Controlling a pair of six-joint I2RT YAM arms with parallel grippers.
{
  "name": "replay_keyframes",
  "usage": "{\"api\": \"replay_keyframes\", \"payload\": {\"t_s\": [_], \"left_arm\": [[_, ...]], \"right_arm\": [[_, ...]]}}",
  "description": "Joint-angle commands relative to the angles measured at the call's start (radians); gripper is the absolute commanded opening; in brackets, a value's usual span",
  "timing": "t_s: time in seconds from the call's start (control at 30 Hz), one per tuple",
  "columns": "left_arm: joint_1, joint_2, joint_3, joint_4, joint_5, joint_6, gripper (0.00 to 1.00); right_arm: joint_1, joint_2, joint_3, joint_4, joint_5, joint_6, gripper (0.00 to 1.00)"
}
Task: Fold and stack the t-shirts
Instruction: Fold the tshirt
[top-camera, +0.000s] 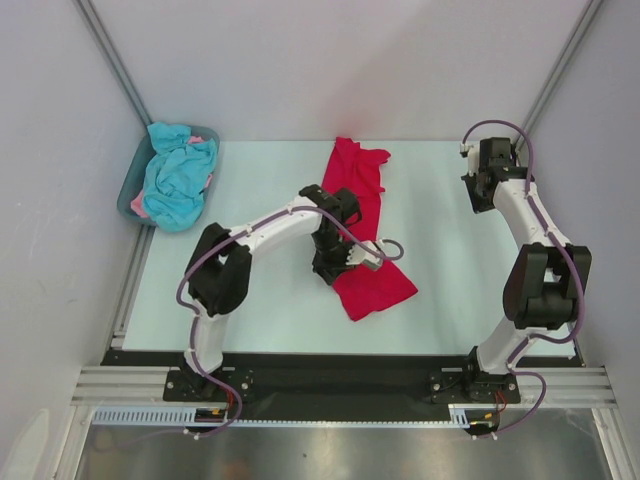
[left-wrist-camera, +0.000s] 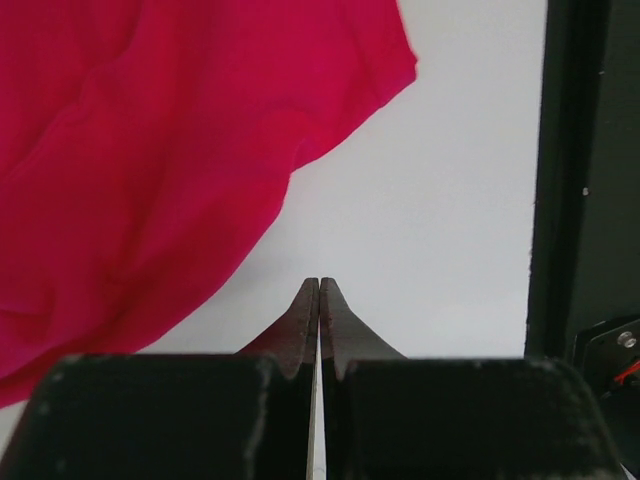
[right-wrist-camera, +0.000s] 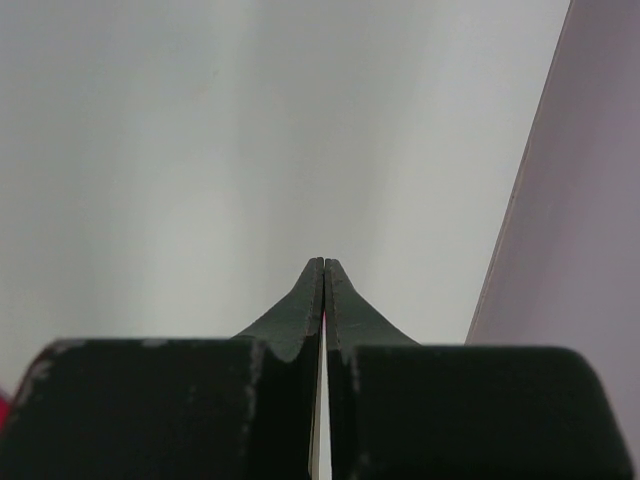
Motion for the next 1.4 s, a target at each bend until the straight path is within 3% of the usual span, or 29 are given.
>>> {"api": "replay_keyframes", "payload": {"t_s": [0.0,0.7,1.07,1.37], "left_arm": [[-0.031,0.026,0.021,-0.025,0.093,0.02,0.0],[-0.095,0.172,0.176,0.072,0.251,-0.106,0.0],[-0.118,0.296,0.122,0.034,0.14,-0.06,0.0],[-0.126,0.286,-0.069,-0.028,-0.004,-0.011,0.0]], "right_arm": [[0.005,0.016,0.051,0.017,0.021,0.004,0.0],[0.018,0.073,0.083,0.016,0.015,0.004,0.0],[0.025,0.067,0.097,0.013,0.02,0.007,0.0],[0.03,0.05,0.088,0.01,0.004,0.01,0.0]]}}
